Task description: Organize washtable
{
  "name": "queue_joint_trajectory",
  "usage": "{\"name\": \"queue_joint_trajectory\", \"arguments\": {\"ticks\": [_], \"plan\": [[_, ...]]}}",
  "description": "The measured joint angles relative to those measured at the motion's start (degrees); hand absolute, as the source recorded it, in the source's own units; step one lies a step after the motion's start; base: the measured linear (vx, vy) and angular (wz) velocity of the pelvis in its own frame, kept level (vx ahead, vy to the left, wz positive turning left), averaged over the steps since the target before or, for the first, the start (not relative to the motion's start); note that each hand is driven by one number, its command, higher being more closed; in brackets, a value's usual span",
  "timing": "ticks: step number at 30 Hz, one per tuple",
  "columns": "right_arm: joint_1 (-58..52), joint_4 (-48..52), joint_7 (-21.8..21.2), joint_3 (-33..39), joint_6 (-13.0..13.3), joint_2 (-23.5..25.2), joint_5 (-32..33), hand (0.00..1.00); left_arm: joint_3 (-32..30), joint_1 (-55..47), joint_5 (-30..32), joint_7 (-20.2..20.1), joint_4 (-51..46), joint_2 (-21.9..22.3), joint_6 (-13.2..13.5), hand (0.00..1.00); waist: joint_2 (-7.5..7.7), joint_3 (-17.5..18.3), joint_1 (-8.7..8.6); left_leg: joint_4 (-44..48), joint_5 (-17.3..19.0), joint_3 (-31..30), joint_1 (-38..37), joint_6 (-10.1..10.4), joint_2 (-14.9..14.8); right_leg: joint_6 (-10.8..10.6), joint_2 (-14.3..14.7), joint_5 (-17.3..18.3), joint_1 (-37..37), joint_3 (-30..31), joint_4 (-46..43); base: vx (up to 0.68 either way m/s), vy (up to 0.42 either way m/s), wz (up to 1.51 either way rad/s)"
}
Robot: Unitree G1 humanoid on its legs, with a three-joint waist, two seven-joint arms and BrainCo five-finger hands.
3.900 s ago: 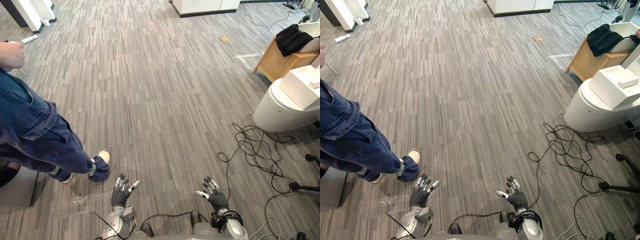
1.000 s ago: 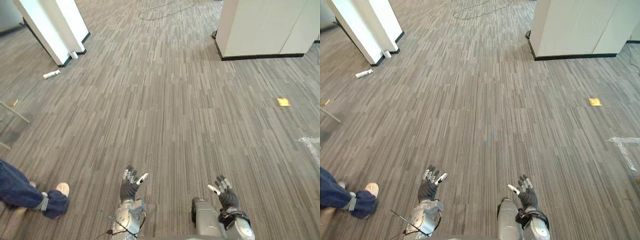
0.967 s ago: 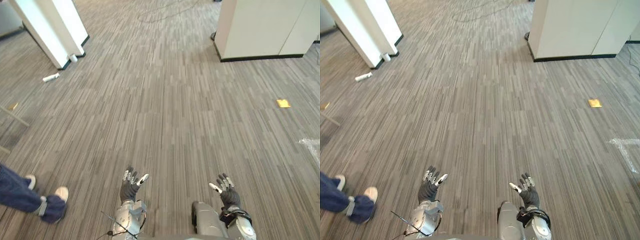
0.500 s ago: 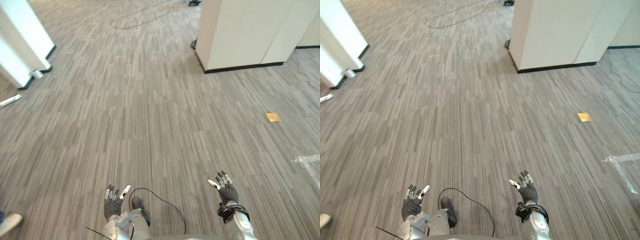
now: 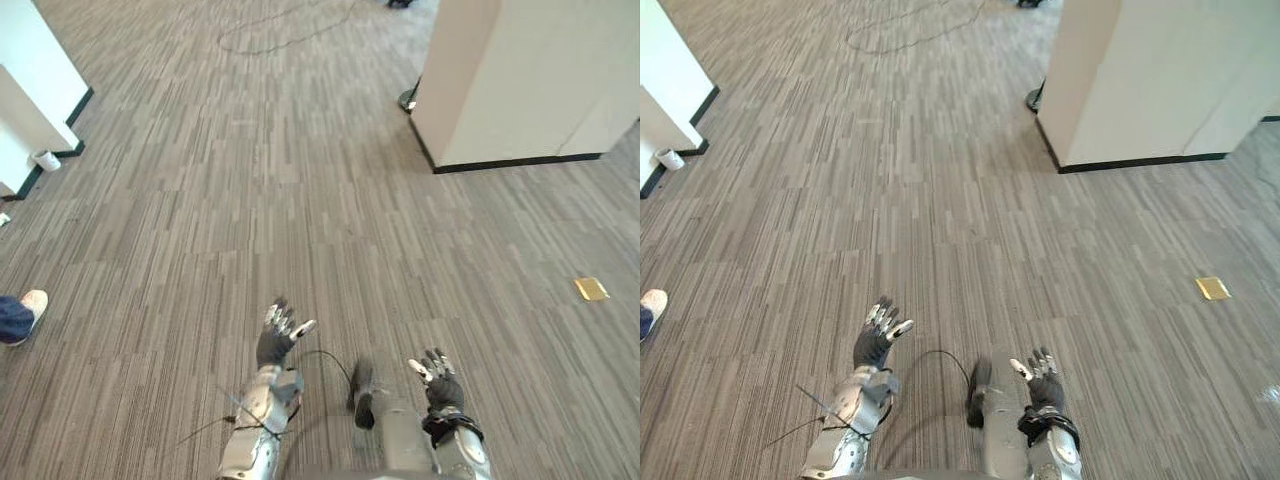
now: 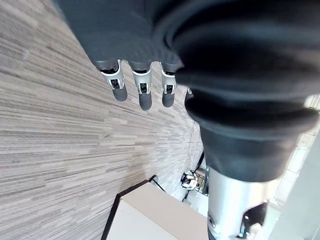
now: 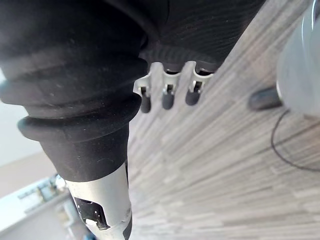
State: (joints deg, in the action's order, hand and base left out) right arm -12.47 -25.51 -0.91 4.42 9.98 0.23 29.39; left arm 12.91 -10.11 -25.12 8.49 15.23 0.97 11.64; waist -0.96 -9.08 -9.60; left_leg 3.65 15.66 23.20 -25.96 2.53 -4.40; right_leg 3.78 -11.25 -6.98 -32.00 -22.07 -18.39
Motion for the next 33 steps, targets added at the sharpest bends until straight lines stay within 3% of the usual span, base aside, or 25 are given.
{"name": "queue_joint_trajectory", "arguments": {"ticks": [1,2,3,4,5,6,8,10,11,13,15,18,19,20,21,22,23,24,25,26,28,30,31,32,33], "plan": [[0.71,0.07,0.02,0.35,-0.03,0.19,0.36,0.00,0.02,0.06,0.01,0.42,1.27,-0.64,-0.02,0.00,-1.24,-0.14,0.82,8.89,-2.63,0.68,2.79,-0.53,-3.49,3.73,1.78,-1.88,-0.03,0.71,-2.60,0.92,-0.405,-0.44],[1.01,0.08,-0.06,0.82,-0.18,0.34,0.46,0.00,0.03,0.07,0.01,0.38,2.24,-0.22,-0.02,0.00,-3.08,-0.89,1.25,19.59,-9.29,0.20,5.71,3.24,-7.93,5.19,4.49,2.16,1.83,-0.05,-5.35,1.04,-0.487,-0.42],[1.09,0.09,-0.09,0.79,-0.31,0.43,0.45,0.00,-0.01,-0.17,0.01,0.37,2.55,-0.02,-0.02,0.00,-3.54,-1.19,1.30,25.49,-15.00,-0.40,7.55,6.64,-10.44,5.14,5.36,4.71,3.20,-0.03,-6.70,0.94,-0.414,-0.41],[1.16,0.20,-0.11,0.72,-0.41,0.40,0.42,0.00,-0.14,-0.87,-0.08,0.25,3.71,0.01,-0.04,0.00,-3.53,-1.32,1.69,39.70,-23.88,-2.57,12.19,7.44,-14.90,4.60,6.88,9.74,6.47,0.32,-8.76,0.74,-0.273,-0.42],[1.49,0.30,-0.09,1.06,-0.41,0.45,0.39,0.00,-0.16,-0.97,-0.10,0.18,4.34,0.39,-0.13,0.00,-3.53,-1.48,2.42,51.83,-23.38,-3.25,16.37,6.92,-17.10,4.51,8.61,12.01,9.62,1.19,-8.67,0.72,-0.234,-0.72],[2.10,0.71,0.30,1.06,-0.25,-0.35,0.29,0.00,-0.26,-1.47,-0.27,0.06,4.51,1.25,-0.15,0.00,-2.92,-2.36,3.24,63.34,-20.76,-3.34,21.06,4.06,-18.14,4.90,10.43,14.04,14.93,2.91,-7.28,0.57,-0.186,-0.71],[2.62,1.54,1.07,1.12,-0.04,-1.30,0.29,0.00,-0.86,-2.35,-0.20,0.14,4.57,1.86,-0.10,0.00,-2.03,-3.21,4.26,69.63,-16.79,-2.05,26.39,0.27,-18.50,5.20,12.65,15.49,22.01,5.22,-3.18,0.66,-0.165,-0.70],[3.56,1.64,1.93,0.70,0.23,-1.79,0.22,0.00,-4.25,-3.76,-0.20,0.36,4.44,2.05,-0.02,0.00,-1.72,-3.36,5.48,66.66,-10.84,1.48,34.67,-1.37,-18.50,4.74,15.04,15.78,30.15,8.80,3.88,0.73,-0.120,-0.88],[4.08,1.70,2.05,-0.31,0.30,-2.11,0.10,0.00,-5.79,-5.02,-0.20,0.51,3.63,2.19,0.00,0.00,-1.66,-3.38,6.26,55.75,-8.49,3.77,39.66,-1.78,-18.27,4.24,16.14,16.00,34.66,11.09,8.22,0.69,-0.110,-0.83],[4.18,1.95,2.04,-1.20,0.31,-2.40,-0.57,0.00,-6.45,-6.76,-0.18,0.52,1.85,2.33,-0.04,0.00,-1.62,-3.41,6.76,37.43,-8.62,3.69,42.52,-1.11,-15.08,3.94,16.69,16.40,38.52,12.94,11.81,0.50,-0.069,-0.65],[4.41,2.45,1.98,-2.24,0.37,-3.28,-0.78,0.00,-6.18,-8.86,-0.06,0.52,-1.86,2.62,-0.09,0.00,-1.91,-3.17,7.55,12.31,-12.20,0.55,43.17,4.40,-10.21,3.29,17.28,17.34,42.67,15.86,15.17,0.58,0.023,-0.64],[3.94,3.43,1.96,-3.33,0.45,-3.79,-0.82,0.00,-5.10,-10.66,-0.06,1.56,-7.68,2.66,-0.05,0.00,-1.76,-2.97,9.43,6.73,-13.39,-0.81,44.39,5.54,-7.61,-0.45,17.16,20.60,48.38,20.50,14.15,0.77,0.173,-1.10],[3.14,4.23,1.86,-3.65,0.87,-3.80,-1.40,0.00,-4.26,-11.21,0.06,1.48,-9.10,2.70,0.21,0.00,-1.89,-2.54,9.80,9.52,-14.15,-0.76,43.96,4.03,-6.68,-1.34,16.85,23.77,46.94,20.85,5.61,0.85,0.293,-1.56],[2.85,4.24,1.86,-4.50,0.92,-3.02,-1.93,0.00,-3.83,-11.18,1.22,1.42,-9.39,2.08,0.20,0.00,-0.51,-1.68,11.06,11.91,-19.85,-1.70,42.87,-3.27,-5.47,-1.69,14.72,26.78,41.60,19.70,-9.77,0.85,0.301,-1.54],[3.04,3.64,1.83,-4.95,0.84,-2.28,-2.02,0.00,-3.79,-11.19,1.63,1.40,-9.23,1.07,0.04,0.00,1.84,-1.33,11.11,14.20,-18.53,-1.04,42.10,-3.22,-4.23,-1.71,11.94,26.79,38.43,17.46,-17.92,0.83,0.238,-0.98],[2.33,3.51,1.84,-4.65,0.84,0.43,-2.03,0.00,-2.51,-10.03,2.41,1.02,-9.02,-0.89,-0.32,0.00,5.94,0.07,9.30,15.39,-14.52,0.03,40.55,-4.08,-1.72,-1.65,4.98,20.04,32.33,11.72,-31.58,0.64,0.132,-0.03],[2.64,2.51,1.86,-4.53,0.86,1.17,-2.02,0.00,-1.18,-8.69,2.51,0.23,-9.02,-1.98,-0.63,0.00,6.78,0.12,8.44,14.60,-12.65,-0.76,38.40,-3.59,-0.36,0.01,1.22,9.63,29.91,7.81,-37.92,0.94,0.139,0.25],[3.20,1.03,1.69,-5.08,0.80,1.01,-2.23,0.00,0.64,-6.71,2.85,-0.38,-9.10,-2.13,-0.56,0.00,5.89,-0.50,7.58,11.67,-10.66,-1.20,33.47,-3.38,0.22,4.34,-2.50,11.95,26.90,4.59,-44.97,0.76,0.099,0.13],[3.60,0.88,1.46,-5.68,0.71,1.06,-2.71,0.00,0.83,-6.04,3.16,-0.62,-8.86,-2.04,-0.51,0.00,5.82,-0.52,7.52,10.22,-9.68,-1.22,30.73,-2.93,0.22,4.57,-3.03,15.03,25.18,4.26,-47.27,0.86,0.084,-0.10],[3.87,1.20,0.61,-6.80,0.74,0.89,-3.67,0.00,1.92,-4.63,3.32,-0.70,-8.14,-2.11,-0.51,0.00,3.28,-1.03,7.05,7.04,-8.41,-1.57,25.13,-1.82,-0.69,3.84,-2.06,19.82,22.20,3.33,-48.17,0.68,0.031,-0.12],[3.40,2.14,0.34,-7.27,0.82,0.46,-4.29,0.00,4.14,-2.07,3.34,-0.86,-6.55,-2.02,-0.24,0.00,0.03,-1.27,5.48,3.24,-7.14,-1.94,18.30,-1.61,-2.67,2.58,-0.40,23.62,16.06,1.58,-44.23,0.69,-0.004,0.12],[3.35,2.30,-0.38,-6.96,0.81,0.22,-4.28,0.00,5.20,0.57,3.34,-1.24,-3.98,-1.83,-0.08,0.00,-0.20,-1.25,3.14,2.54,-7.11,-2.03,13.78,-1.53,-3.46,-0.76,-0.29,22.59,6.64,2.51,-25.70,0.69,-0.137,0.48],[3.24,2.13,-0.37,-6.65,0.79,0.06,-4.28,0.00,5.28,1.17,3.35,-1.42,-3.10,-1.64,-0.09,0.00,-0.11,-1.23,2.54,2.51,-6.84,-2.14,12.82,-1.10,-3.75,-2.47,0.03,20.44,5.31,3.93,-19.01,0.73,-0.256,0.83],[2.51,1.86,-0.34,-5.25,0.80,-0.43,-4.24,0.00,5.46,1.33,3.43,-1.98,-1.27,-1.13,-0.08,0.00,1.02,-0.69,1.13,2.42,-5.58,-2.65,10.76,0.90,-4.42,-5.68,0.38,13.91,5.12,8.74,-3.46,0.93,-0.373,1.05],[1.30,1.28,0.06,-4.52,0.83,-1.07,-4.77,0.00,5.98,1.11,4.74,-1.88,1.04,-0.81,-0.03,0.00,0.98,-0.74,0.77,2.56,-3.98,-3.09,7.40,3.37,-5.04,-6.96,0.33,5.36,5.03,10.75,-4.10,0.79,-0.322,0.97]]}}
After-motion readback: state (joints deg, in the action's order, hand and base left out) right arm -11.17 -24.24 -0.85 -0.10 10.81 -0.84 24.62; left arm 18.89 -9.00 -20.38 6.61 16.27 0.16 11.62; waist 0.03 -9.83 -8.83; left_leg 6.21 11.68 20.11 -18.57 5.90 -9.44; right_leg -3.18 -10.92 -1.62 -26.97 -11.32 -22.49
